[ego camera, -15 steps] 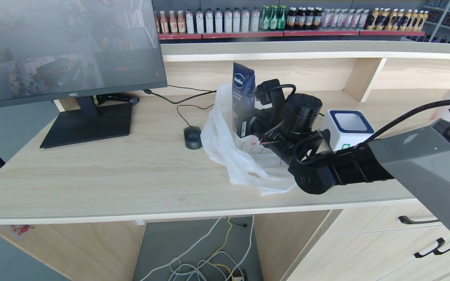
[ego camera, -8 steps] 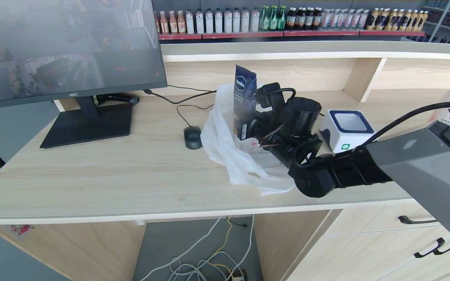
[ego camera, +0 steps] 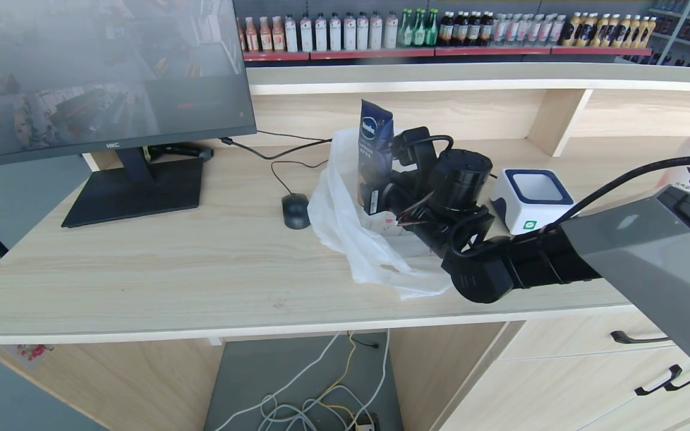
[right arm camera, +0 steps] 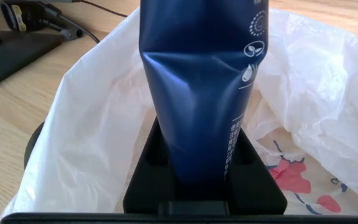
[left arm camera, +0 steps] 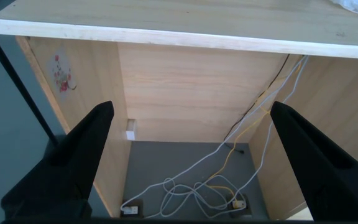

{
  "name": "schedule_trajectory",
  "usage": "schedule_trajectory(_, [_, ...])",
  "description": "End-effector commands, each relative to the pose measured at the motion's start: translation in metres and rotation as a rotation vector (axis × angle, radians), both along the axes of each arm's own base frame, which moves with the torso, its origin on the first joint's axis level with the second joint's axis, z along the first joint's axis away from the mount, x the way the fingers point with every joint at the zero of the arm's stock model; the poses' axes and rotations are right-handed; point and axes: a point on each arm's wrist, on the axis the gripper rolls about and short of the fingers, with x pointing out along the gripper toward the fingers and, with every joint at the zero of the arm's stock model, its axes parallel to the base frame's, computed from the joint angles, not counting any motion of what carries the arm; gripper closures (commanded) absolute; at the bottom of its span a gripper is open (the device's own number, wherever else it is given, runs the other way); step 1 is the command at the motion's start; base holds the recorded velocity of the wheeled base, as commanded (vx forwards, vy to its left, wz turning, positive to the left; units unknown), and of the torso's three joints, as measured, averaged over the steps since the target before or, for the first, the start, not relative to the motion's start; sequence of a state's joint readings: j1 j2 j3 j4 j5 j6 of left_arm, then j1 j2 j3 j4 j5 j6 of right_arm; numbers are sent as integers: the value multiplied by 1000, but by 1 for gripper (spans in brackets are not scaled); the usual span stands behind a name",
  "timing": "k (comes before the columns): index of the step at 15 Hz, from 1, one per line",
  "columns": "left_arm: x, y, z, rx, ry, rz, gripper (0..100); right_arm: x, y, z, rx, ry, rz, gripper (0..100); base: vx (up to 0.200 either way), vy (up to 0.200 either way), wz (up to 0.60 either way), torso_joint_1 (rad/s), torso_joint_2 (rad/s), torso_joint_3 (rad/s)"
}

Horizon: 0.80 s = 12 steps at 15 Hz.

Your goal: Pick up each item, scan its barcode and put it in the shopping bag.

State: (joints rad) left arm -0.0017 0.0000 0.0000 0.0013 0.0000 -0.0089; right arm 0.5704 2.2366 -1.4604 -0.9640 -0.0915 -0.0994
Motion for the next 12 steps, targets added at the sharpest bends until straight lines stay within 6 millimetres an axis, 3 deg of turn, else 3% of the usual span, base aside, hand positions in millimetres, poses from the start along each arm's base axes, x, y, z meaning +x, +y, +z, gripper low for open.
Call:
schedule_trajectory(1, [0,0,0,0,0,0,0,0,1,-1,-2,3,1,100,0,0,0,0,0,0])
schedule_trajectory(3, [0,0,0,0,0,0,0,0,1,-1,-2,3,0,100,0,0,0,0,0,0])
schedule_trajectory(4, [0,0,0,0,0,0,0,1,0,-1,-1,2,-2,0,0,0,0,0,0,0])
schedule_trajectory(12, [0,0,0,0,-1,0,0,-1,0,3,6,-5,2,0,0,0,0,0,0,0])
